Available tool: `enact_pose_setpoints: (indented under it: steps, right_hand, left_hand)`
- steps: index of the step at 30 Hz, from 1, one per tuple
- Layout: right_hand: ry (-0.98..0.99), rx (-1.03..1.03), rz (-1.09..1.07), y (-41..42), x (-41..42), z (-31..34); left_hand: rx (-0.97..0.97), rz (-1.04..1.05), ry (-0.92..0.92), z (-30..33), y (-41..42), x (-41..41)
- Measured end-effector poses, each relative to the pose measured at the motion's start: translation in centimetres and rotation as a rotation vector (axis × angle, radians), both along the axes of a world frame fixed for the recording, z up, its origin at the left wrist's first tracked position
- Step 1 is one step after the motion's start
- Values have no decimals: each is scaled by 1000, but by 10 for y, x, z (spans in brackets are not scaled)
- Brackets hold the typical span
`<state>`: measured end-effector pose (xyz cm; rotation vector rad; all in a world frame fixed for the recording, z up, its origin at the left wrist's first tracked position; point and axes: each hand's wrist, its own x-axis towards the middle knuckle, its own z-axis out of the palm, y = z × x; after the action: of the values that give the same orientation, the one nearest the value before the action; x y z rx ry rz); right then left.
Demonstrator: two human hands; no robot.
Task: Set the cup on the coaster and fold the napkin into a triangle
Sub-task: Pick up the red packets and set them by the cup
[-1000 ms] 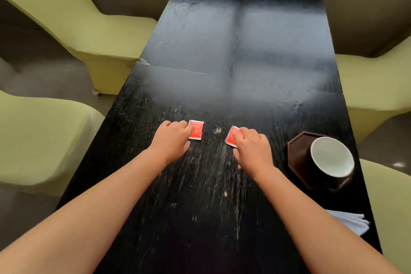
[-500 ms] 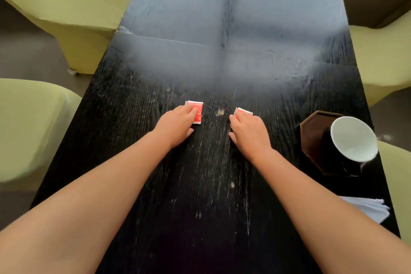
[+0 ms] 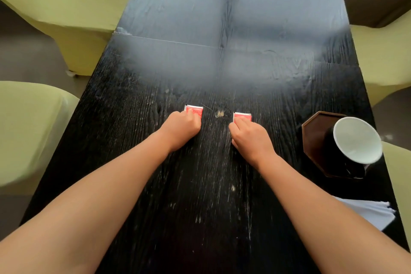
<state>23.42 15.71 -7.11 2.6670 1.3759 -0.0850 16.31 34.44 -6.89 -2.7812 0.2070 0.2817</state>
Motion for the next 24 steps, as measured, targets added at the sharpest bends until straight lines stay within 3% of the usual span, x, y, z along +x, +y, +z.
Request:
enact_pose_setpoints:
  steps: [4, 7, 9, 12, 15, 20, 24]
  right_hand:
    - [-86, 43, 41, -8, -4, -1]
    - [-69, 60, 3, -12, -7, -1]
    - [-15, 104, -24, -16, -10, 0]
    - [95, 298, -96, -17, -17, 8]
    - [235, 582, -383, -22, -27, 26]
    - [513, 885, -819, -40, -31, 71]
    - [831, 1196, -947, -52, -39, 114]
  left_hand:
    - [-181, -11, -70, -10, 7, -3]
    - [-176, -1, -102, -12, 8, -7]
    - [-281, 48, -110, -17, 6, -9]
    - [-567, 265, -225, -7, 6, -14]
    - [-891, 468, -387, 4, 2, -27]
    - [-1814, 1026, -316, 42, -17, -48]
    - [-1960, 1083, -259, 70, -33, -71]
